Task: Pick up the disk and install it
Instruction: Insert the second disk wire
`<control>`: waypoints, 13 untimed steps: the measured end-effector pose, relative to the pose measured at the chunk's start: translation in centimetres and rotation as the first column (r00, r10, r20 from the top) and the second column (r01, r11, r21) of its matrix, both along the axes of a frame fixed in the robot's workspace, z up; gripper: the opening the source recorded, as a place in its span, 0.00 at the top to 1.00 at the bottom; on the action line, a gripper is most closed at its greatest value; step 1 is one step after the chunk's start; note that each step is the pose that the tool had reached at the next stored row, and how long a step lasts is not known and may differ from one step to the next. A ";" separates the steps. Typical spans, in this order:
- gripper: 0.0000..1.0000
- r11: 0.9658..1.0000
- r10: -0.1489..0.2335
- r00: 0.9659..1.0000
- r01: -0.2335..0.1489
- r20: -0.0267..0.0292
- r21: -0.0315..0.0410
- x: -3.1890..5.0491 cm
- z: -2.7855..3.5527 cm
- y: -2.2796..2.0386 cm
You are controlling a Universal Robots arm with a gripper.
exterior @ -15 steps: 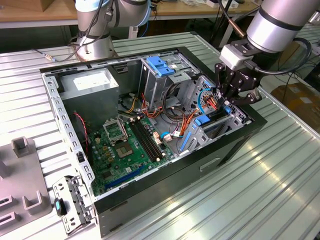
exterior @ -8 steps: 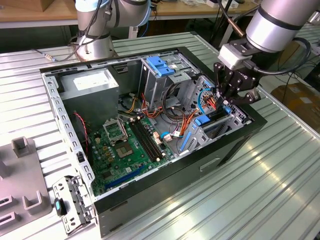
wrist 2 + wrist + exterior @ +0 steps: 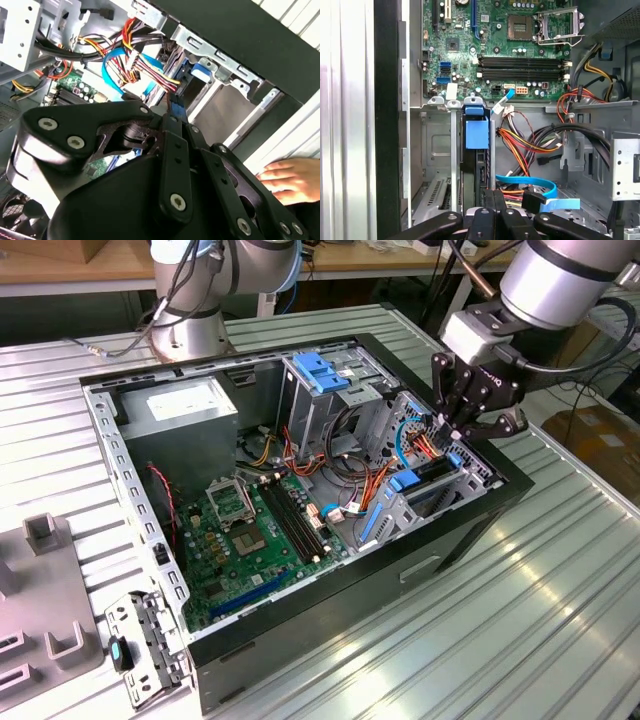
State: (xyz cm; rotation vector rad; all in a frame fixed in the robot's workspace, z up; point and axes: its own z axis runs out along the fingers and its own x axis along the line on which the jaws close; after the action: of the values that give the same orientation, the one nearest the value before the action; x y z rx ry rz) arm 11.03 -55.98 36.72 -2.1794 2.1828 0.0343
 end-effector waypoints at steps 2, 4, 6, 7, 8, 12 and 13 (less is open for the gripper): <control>0.89 1.000 0.000 1.000 0.000 0.000 0.009 -0.30 0.06 0.00; 0.89 1.000 0.000 1.000 0.000 0.000 0.014 -0.40 0.47 0.00; 0.89 1.000 0.000 1.000 0.000 0.000 0.017 -0.42 1.55 0.00; 0.89 1.000 0.000 1.000 0.000 0.000 0.017 -0.44 2.01 0.00; 0.89 1.000 0.000 1.000 0.000 0.000 0.017 -0.48 2.54 0.00; 0.89 1.000 0.000 1.000 0.000 -0.006 0.017 -0.54 3.17 0.44; 0.89 1.000 0.000 1.000 0.000 -0.008 0.017 -0.54 3.18 0.67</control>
State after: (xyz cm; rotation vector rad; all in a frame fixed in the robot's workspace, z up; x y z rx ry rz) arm 10.49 -55.31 39.89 -2.1740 2.1785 0.0614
